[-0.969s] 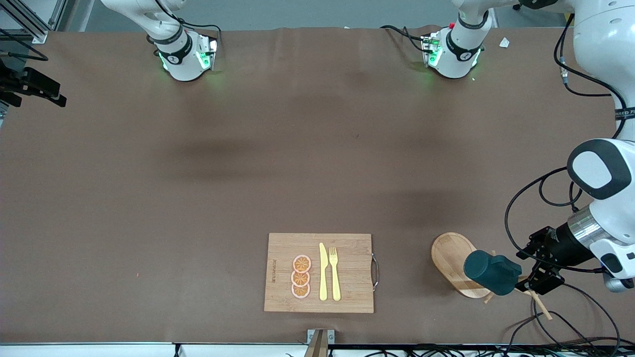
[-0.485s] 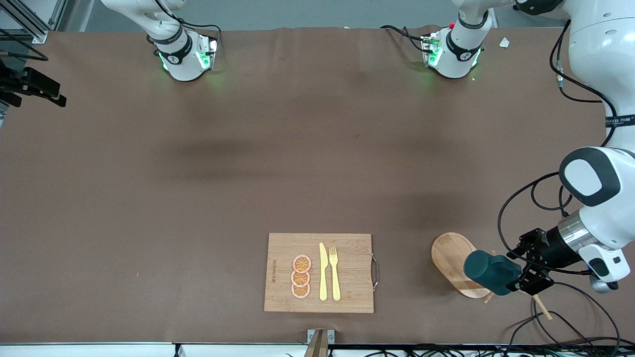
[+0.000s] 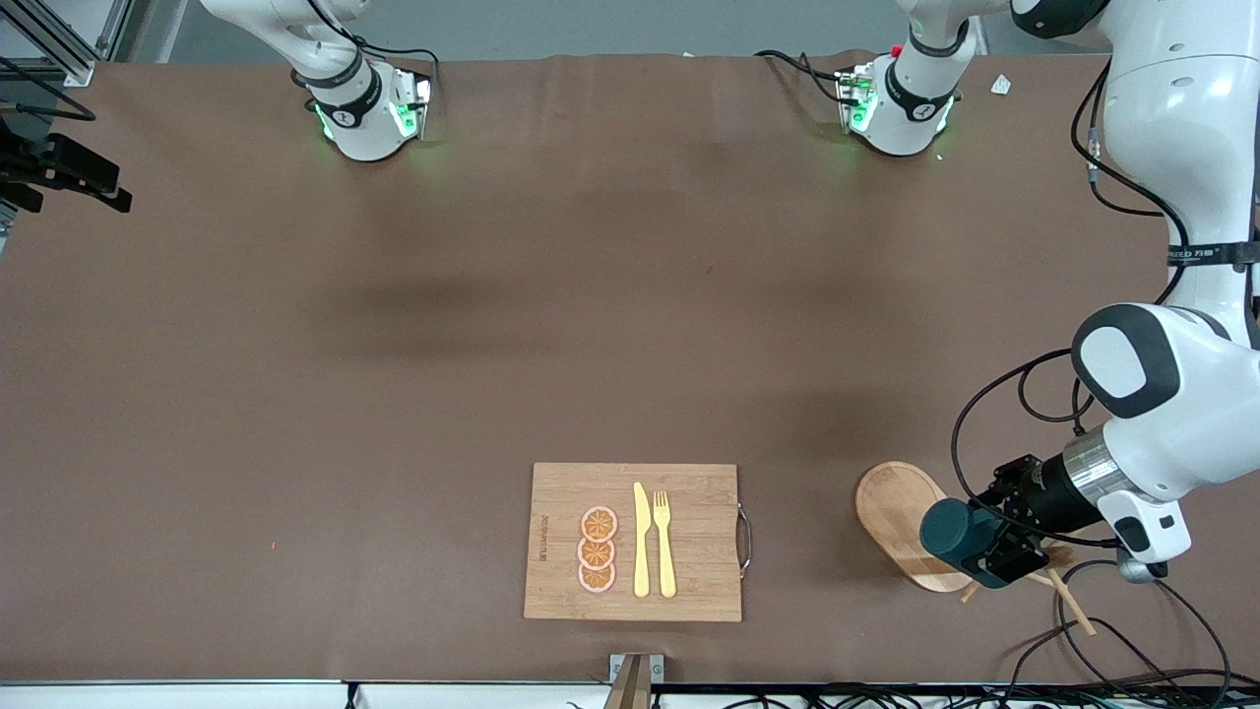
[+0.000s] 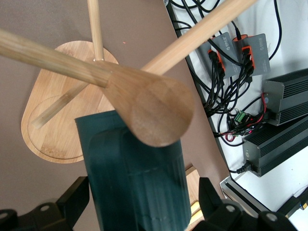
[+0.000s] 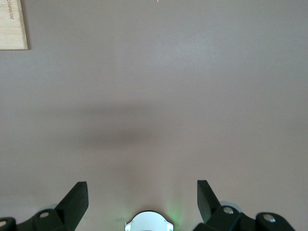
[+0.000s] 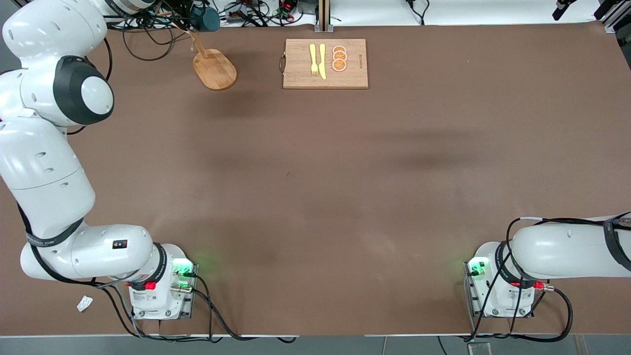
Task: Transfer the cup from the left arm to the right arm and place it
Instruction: 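Close the left gripper on the teal mug body and lift it off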
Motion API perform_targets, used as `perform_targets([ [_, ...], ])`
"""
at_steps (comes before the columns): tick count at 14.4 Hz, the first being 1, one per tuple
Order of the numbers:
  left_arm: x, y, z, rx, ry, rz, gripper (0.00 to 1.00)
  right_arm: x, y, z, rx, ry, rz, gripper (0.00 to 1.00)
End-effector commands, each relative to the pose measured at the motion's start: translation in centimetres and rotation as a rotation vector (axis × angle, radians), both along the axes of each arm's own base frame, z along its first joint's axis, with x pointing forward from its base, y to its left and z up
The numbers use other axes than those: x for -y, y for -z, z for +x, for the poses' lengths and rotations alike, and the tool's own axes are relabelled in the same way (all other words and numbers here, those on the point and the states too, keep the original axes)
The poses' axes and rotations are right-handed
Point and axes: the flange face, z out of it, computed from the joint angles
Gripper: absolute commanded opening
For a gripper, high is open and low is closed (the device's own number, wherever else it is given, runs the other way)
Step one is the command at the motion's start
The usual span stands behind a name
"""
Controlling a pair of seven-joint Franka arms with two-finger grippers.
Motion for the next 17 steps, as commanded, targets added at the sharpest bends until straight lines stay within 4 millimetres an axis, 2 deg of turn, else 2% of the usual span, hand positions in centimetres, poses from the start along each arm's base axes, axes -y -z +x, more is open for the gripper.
perform_targets([
  [1,-0.1,0.0,0.3,-0.001,-0.019,-0.037,0.96,-0.1,-0.3,-0.7,0.008,-0.001,0.016,1.00],
  [3,-0.4,0.1,0.4,-0.002,-0.025,-0.055,0.86,-0.1,-0.3,-0.7,0.006,-0.001,0.016,1.00],
  [6,-0.3,0.5,0.4,-0.011,-0.035,-0.059,0.63,-0.1,-0.3,-0.7,0.008,-0.001,0.016,1.00],
  [7,-0.3,0.3,0.4,-0.010,-0.039,-0.060,0.60,-0.1,-0.3,-0.7,0.009,-0.003,0.016,1.00],
  [12,0.1,-1.8,0.1,-0.007,-0.075,-0.081,0.60,-0.1,-0.3,-0.7,0.008,-0.003,0.016,1.00],
  [17,2.4,-5.7,-1.3,-0.042,-0.053,-0.116,0.58,-0.1,-0.3,-0.6,0.012,-0.003,0.015,1.00],
])
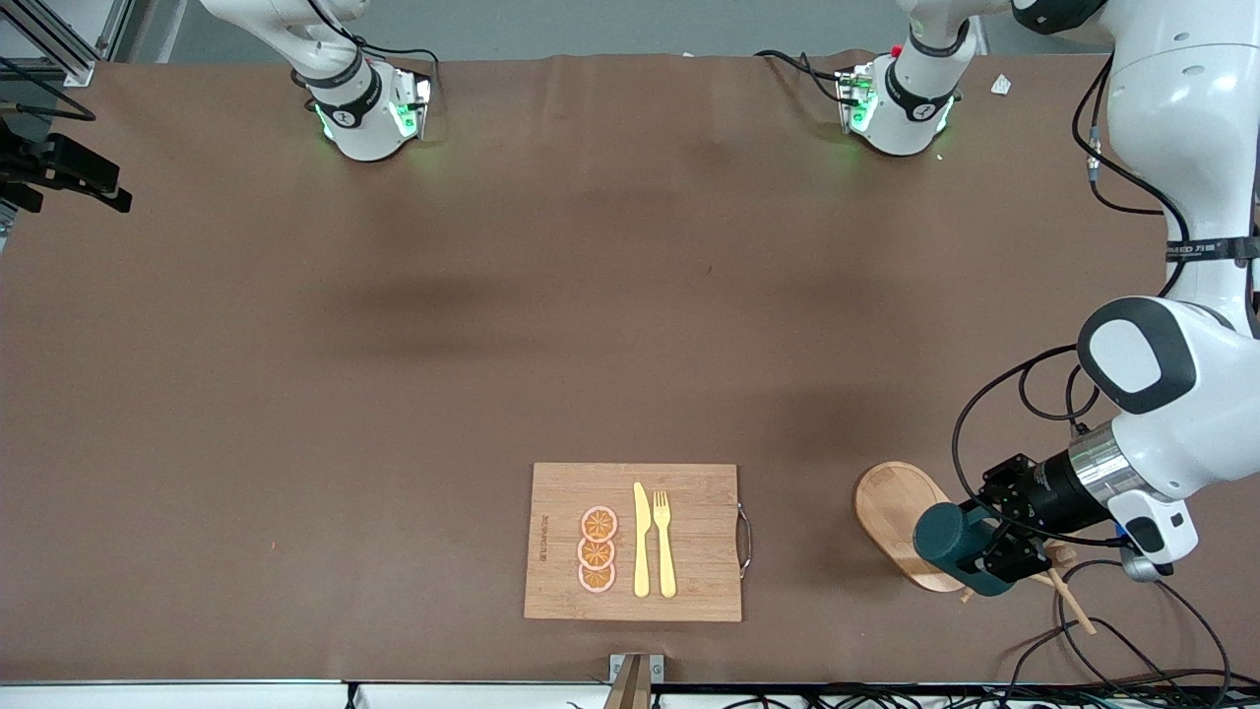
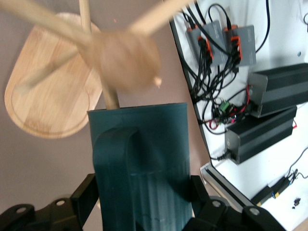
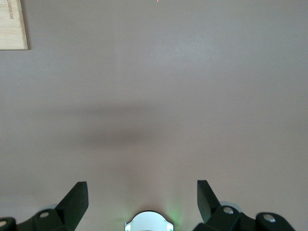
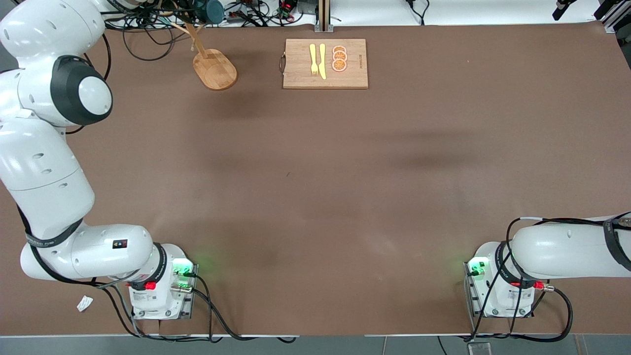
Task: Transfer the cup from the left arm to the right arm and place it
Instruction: 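Close the left gripper on the teal mug body and lift it off, then carry the teal mug with the left gripper and set it on the table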
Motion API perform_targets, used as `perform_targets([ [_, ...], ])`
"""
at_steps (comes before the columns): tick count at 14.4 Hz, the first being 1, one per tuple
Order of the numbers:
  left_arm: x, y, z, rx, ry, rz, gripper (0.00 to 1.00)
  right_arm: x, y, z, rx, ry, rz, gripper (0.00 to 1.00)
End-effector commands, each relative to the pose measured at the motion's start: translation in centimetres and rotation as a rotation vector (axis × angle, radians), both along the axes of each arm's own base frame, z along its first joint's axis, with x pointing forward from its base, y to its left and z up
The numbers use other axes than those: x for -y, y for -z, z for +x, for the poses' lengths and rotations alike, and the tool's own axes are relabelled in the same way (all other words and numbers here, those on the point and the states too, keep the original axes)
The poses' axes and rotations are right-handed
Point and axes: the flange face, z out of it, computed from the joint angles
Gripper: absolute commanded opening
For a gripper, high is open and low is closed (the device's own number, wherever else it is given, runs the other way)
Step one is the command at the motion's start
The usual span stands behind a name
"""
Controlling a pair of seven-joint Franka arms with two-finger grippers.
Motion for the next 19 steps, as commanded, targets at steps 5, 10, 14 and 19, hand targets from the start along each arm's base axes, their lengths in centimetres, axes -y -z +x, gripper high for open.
perform_targets([
  [5,8.0,-4.2,-3.5,-0.104,0.038,-0.069,0.58,-0.1,-0.4,-0.6,0.018,-0.001,0.015,1.00],
  [10,18.4,-4.5,-6.9,-0.116,0.164,0.010,0.57,-0.1,-0.3,-0.5,0.017,-0.004,0.015,1.00],
  [14,29.9,-1.9,-11.7,-0.116,0.253,0.168,0.57,-0.1,-0.5,-0.5,0.021,-0.003,0.015,1.00],
  [19,38.9,2.7,-16.5,-0.047,0.397,0.285,0.57,0.2,-0.8,-0.5,0.026,0.005,0.014,1.00],
])
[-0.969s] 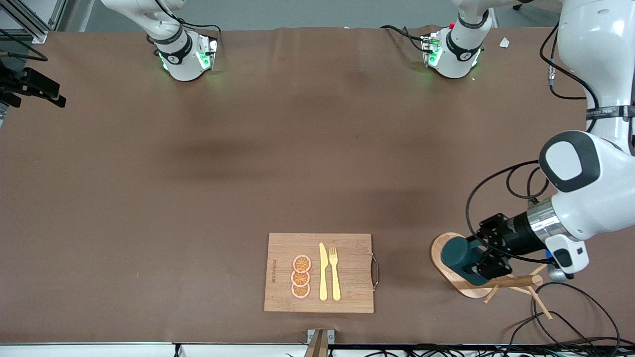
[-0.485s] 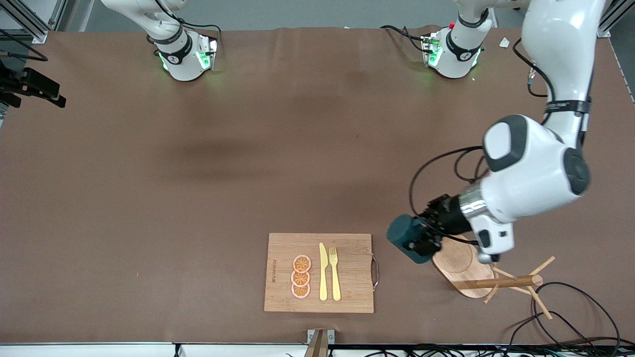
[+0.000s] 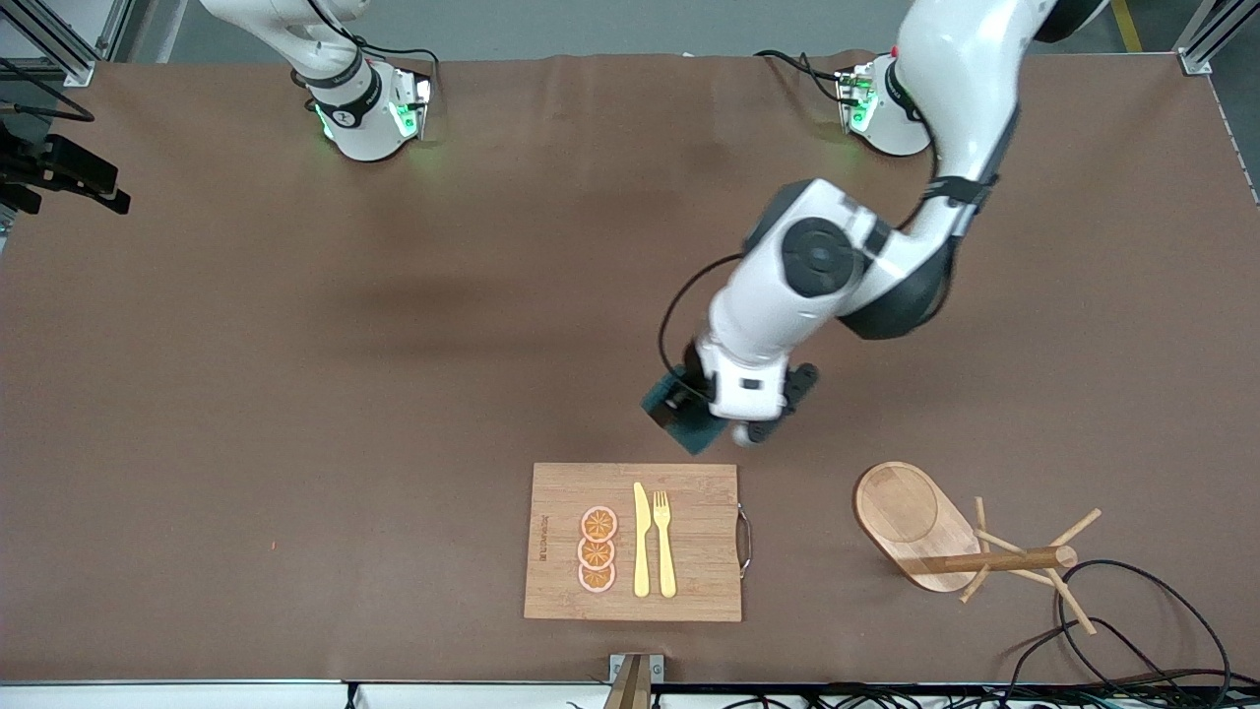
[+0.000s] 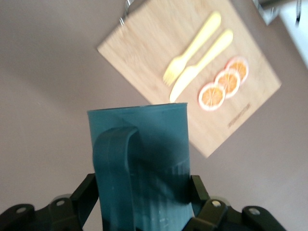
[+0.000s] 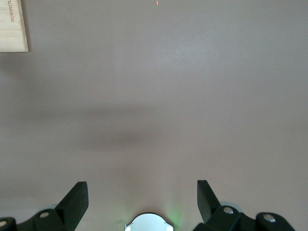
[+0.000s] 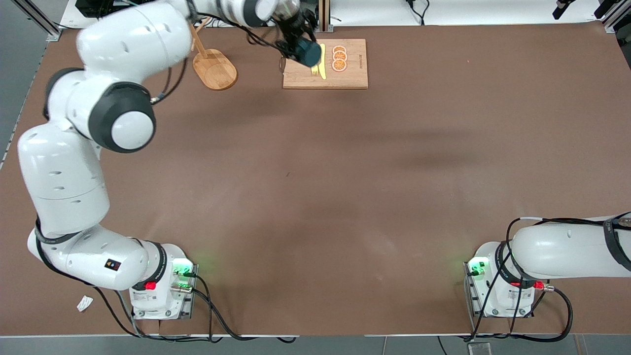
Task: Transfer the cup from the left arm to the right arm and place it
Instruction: 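Carry the teal mug with the left gripper and set it on the table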
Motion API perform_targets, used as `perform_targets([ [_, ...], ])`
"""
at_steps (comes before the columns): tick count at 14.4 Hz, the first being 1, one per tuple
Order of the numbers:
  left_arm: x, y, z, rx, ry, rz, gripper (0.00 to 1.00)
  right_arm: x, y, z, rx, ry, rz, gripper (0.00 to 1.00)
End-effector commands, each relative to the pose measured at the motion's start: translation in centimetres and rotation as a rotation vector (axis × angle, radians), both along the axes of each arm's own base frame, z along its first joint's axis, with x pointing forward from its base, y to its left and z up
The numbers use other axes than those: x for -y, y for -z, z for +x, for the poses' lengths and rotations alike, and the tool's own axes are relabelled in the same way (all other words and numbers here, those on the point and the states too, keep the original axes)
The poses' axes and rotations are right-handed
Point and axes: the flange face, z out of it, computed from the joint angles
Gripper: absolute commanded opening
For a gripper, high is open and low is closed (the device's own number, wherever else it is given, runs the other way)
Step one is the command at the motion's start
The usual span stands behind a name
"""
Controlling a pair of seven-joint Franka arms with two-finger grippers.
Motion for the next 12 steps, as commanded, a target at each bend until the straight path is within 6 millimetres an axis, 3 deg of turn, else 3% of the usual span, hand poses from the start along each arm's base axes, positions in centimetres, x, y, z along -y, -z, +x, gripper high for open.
perform_targets([
  [1,4.2,1.8,-2.5,0.075,0.091,0.045,0.57,0.1,-0.9,-0.5,0.020,0.003,0.014,1.00],
  [4,8.6,4.6,-5.9,0.179,0.187,0.148,0.57,0.2,-0.8,-0.2,0.019,0.004,0.003,1.00],
  [5,9.1,5.6,-6.2,0.206,0.213,0.177,0.57,0.2,-0.8,-0.2,0.018,0.004,0.003,1.00],
  [7,12.6,7.2,-9.3,0.286,0.313,0.206,0.57,0.3,-0.8,-0.3,0.016,0.005,0.003,1.00],
  [12,16.4,11.8,-13.7,0.468,0.425,0.352,0.55,0.5,-0.7,-0.2,0.018,0.012,0.003,1.00],
])
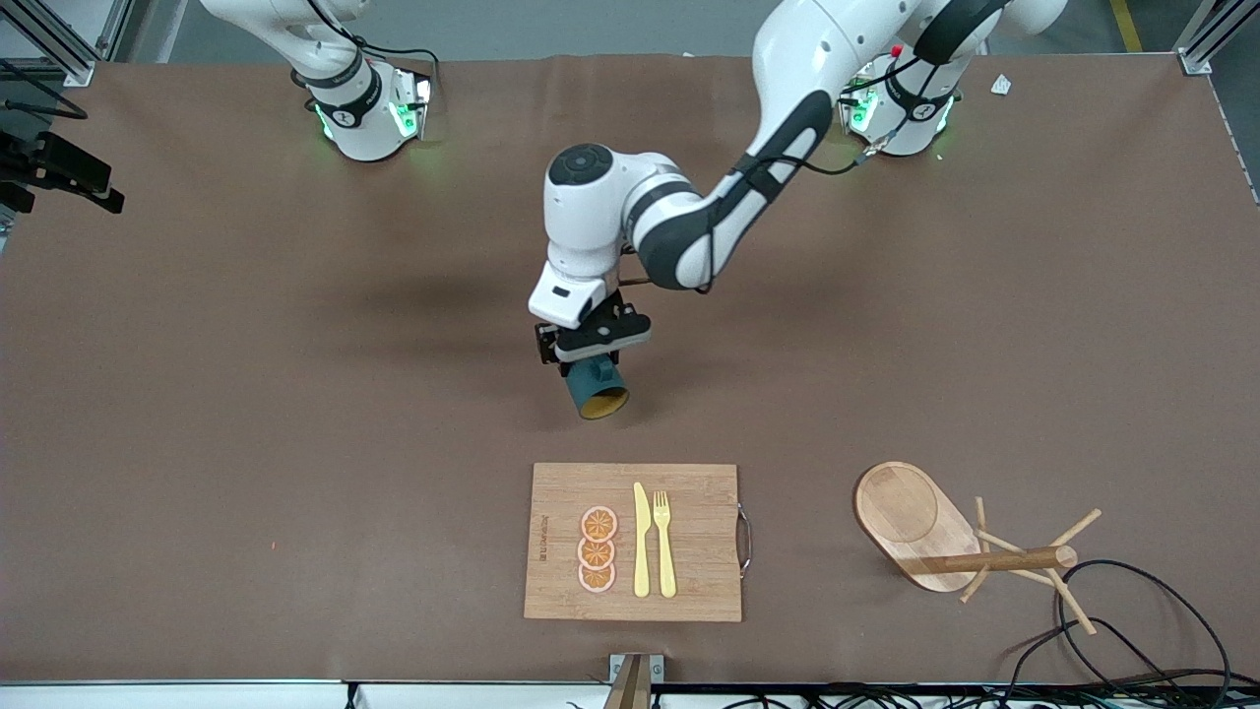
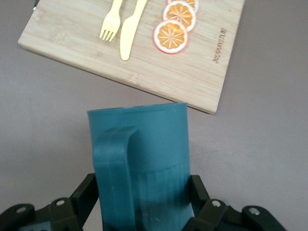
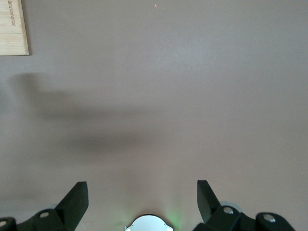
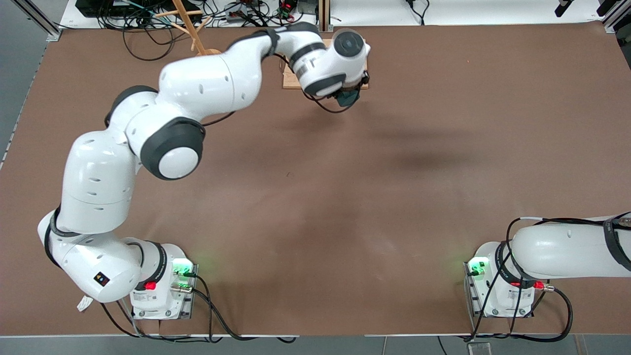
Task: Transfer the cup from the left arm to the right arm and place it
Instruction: 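Carry the teal mug with the left gripper and set it on the table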
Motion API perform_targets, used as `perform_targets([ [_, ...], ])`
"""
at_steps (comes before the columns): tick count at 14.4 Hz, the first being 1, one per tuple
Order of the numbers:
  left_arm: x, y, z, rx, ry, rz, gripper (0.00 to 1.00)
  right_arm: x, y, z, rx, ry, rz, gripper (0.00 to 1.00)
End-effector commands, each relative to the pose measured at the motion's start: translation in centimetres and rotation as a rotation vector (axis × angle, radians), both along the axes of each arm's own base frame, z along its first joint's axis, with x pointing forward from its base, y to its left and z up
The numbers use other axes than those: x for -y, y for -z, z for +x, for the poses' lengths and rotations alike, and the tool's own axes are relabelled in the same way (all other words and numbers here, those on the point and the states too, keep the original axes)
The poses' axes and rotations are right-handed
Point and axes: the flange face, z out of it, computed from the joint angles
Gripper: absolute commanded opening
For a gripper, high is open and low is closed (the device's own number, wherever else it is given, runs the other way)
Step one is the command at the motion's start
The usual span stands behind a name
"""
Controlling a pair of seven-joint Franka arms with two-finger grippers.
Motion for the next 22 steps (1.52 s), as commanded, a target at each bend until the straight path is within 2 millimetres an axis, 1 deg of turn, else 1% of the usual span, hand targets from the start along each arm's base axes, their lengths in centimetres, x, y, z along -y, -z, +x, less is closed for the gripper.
perform_targets([
  [1,2.0,2.1,-1.9,0.130,0.048,0.026,0.55,0.3,-0.1,-0.1,0.004,0.013,0.003,1.00],
  [2,2.8,2.8,-3.0,0.181,0.069,0.038,0.55,0.4,0.0,0.0,0.003,0.014,0.005,1.00],
  [3,3.4,4.1,-4.0,0.249,0.110,0.071,0.55,0.4,0.0,0.0,0.003,0.014,0.008,1.00],
  [5,4.0,6.9,-5.2,0.361,0.152,0.105,0.55,0.5,0.2,0.1,0.002,0.016,0.006,1.00],
  [6,4.1,7.7,-5.5,0.415,0.140,0.091,0.55,0.4,0.2,0.1,0.002,0.014,0.008,1.00],
  [8,4.4,9.1,-6.4,0.509,0.173,0.088,0.55,0.5,0.1,0.1,0.003,0.017,0.009,1.00],
  [9,4.5,10.9,-7.1,0.549,0.216,0.109,0.55,0.5,0.4,0.3,-0.001,0.017,0.011,1.00],
  [10,4.3,12.6,-7.2,0.617,0.291,0.147,0.55,0.6,0.5,0.3,-0.003,0.018,0.009,1.00],
  [11,4.1,13.6,-7.2,0.663,0.337,0.162,0.55,0.5,0.5,0.3,-0.003,0.016,0.008,1.00],
  [14,3.9,15.7,-7.8,0.731,0.399,0.187,0.55,0.6,0.7,0.5,-0.007,0.020,0.009,1.00],
  [16,3.4,17.1,-7.7,0.784,0.430,0.237,0.56,0.6,0.8,0.6,-0.009,0.018,0.009,1.00],
  [17,3.3,17.3,-7.5,0.809,0.434,0.257,0.57,0.7,0.8,0.6,-0.009,0.021,0.011,1.00],
  [19,3.8,18.3,-9.6,0.815,0.428,0.234,0.60,0.9,0.8,0.6,-0.009,0.026,0.012,1.00],
  [21,3.4,19.0,-10.1,0.807,0.426,0.225,0.68,0.8,1.1,0.8,-0.013,0.021,0.011,1.00],
  [22,3.2,19.4,-10.4,0.801,0.432,0.231,0.97,0.8,1.3,0.9,-0.018,0.020,0.010,1.00],
])
